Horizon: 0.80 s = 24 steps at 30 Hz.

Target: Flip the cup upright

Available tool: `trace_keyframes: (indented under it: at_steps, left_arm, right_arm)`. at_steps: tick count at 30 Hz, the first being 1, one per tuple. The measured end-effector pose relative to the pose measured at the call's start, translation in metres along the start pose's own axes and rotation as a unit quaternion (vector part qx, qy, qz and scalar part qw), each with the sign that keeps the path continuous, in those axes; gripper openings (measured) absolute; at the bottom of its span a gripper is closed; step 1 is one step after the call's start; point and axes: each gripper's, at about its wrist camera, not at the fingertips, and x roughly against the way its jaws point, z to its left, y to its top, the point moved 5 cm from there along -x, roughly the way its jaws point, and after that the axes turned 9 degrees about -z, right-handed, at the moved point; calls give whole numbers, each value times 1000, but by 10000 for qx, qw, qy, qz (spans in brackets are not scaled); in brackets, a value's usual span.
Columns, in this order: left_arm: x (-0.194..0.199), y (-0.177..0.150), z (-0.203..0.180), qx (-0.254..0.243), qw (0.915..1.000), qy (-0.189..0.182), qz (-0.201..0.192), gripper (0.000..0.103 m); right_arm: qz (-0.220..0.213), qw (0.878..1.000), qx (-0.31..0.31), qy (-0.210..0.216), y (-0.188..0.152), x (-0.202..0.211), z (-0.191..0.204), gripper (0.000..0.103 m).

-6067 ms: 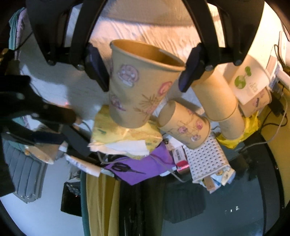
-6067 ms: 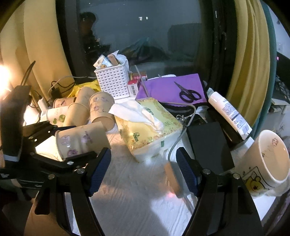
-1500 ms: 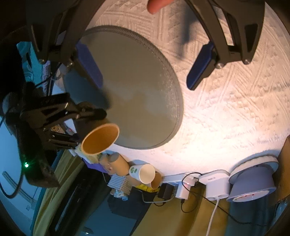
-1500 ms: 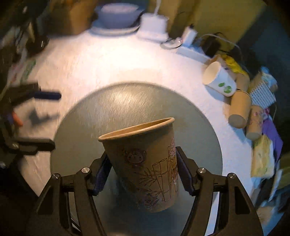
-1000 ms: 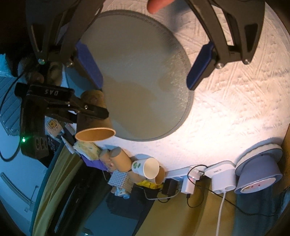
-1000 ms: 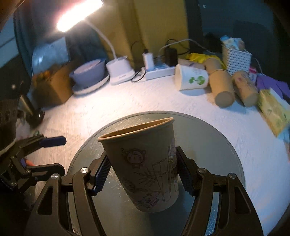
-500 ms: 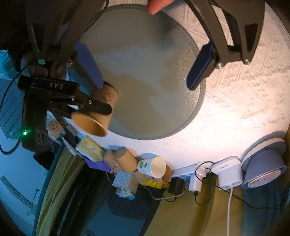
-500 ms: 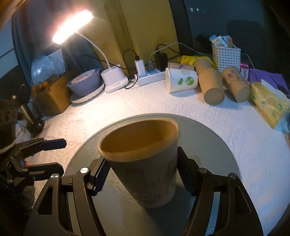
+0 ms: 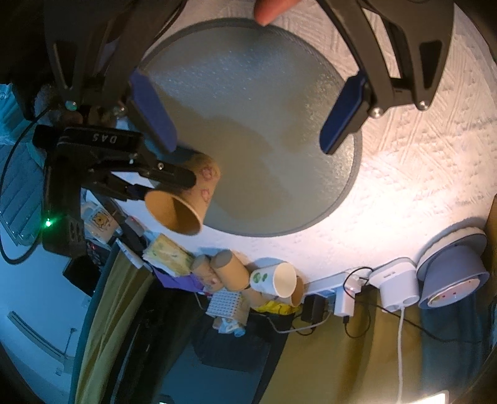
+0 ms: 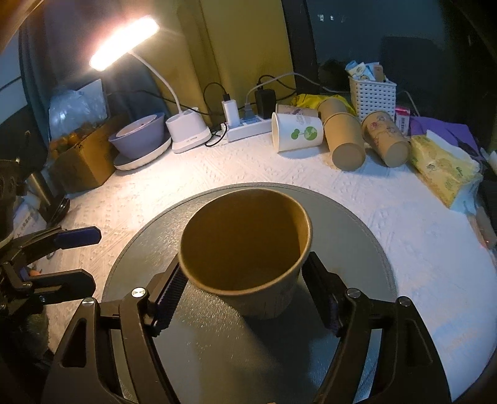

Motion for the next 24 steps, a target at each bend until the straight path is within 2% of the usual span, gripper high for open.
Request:
trace_keyframes:
  at_steps: [16, 24]
  left_arm:
    - [38, -12, -41, -247, 9989, -258, -294, 94]
    - [59, -16, -53, -329, 9978, -211, -535, 94]
  right_arm:
    - [-250, 9993, 59, -256, -17, 61, 13, 77]
    - [-428, 9983, 128, -371, -20, 90, 25, 77]
